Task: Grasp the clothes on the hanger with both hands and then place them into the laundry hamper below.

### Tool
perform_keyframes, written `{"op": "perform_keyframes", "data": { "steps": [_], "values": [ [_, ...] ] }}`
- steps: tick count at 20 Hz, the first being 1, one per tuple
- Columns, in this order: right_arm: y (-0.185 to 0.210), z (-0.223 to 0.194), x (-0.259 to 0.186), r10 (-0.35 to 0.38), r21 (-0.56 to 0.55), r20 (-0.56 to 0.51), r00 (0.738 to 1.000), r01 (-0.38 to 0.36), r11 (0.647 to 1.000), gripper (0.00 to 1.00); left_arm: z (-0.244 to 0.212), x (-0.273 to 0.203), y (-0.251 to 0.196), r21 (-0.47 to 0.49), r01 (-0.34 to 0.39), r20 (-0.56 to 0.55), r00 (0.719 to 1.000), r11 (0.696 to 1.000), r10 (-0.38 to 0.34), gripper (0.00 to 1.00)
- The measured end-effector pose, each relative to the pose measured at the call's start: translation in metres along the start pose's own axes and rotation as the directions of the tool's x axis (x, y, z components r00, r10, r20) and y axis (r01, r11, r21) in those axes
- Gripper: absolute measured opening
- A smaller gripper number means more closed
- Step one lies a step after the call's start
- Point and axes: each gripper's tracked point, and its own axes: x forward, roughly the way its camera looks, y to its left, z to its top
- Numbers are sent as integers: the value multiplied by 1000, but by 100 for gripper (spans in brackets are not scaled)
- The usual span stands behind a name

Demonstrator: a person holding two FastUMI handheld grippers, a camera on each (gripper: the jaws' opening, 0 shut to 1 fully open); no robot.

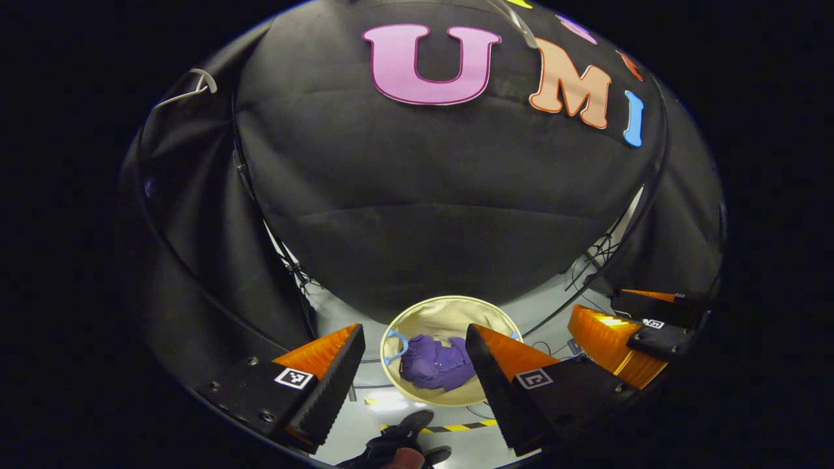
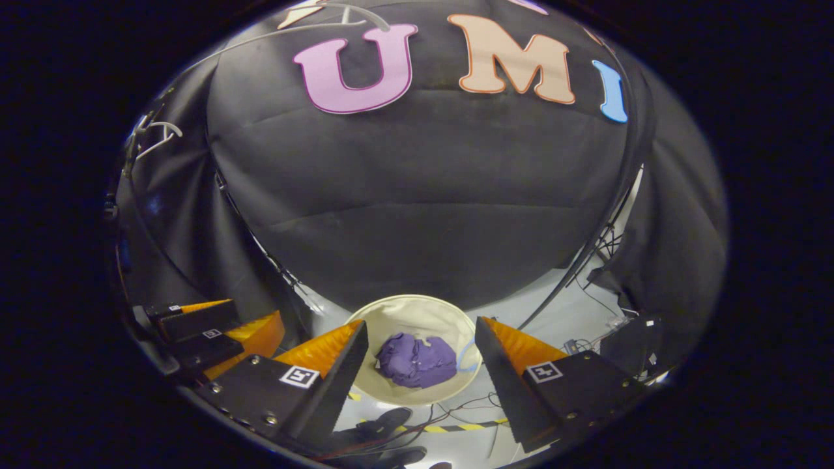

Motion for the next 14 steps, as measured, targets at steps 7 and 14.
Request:
{"op": "perform_keyframes", "data": {
  "steps": [7, 14],
  "values": [
    [16, 14, -56, 20, 7, 85, 996, -21, 1000, 99, 21, -59, 2, 24, 11, 96, 995, 1000, -13, 97],
    [36, 39, -112, 39, 73, 196, 980, -55, 996, 99, 48, -132, 7, 0, 4, 204, 979, 1000, -4, 97]
  ]
}}
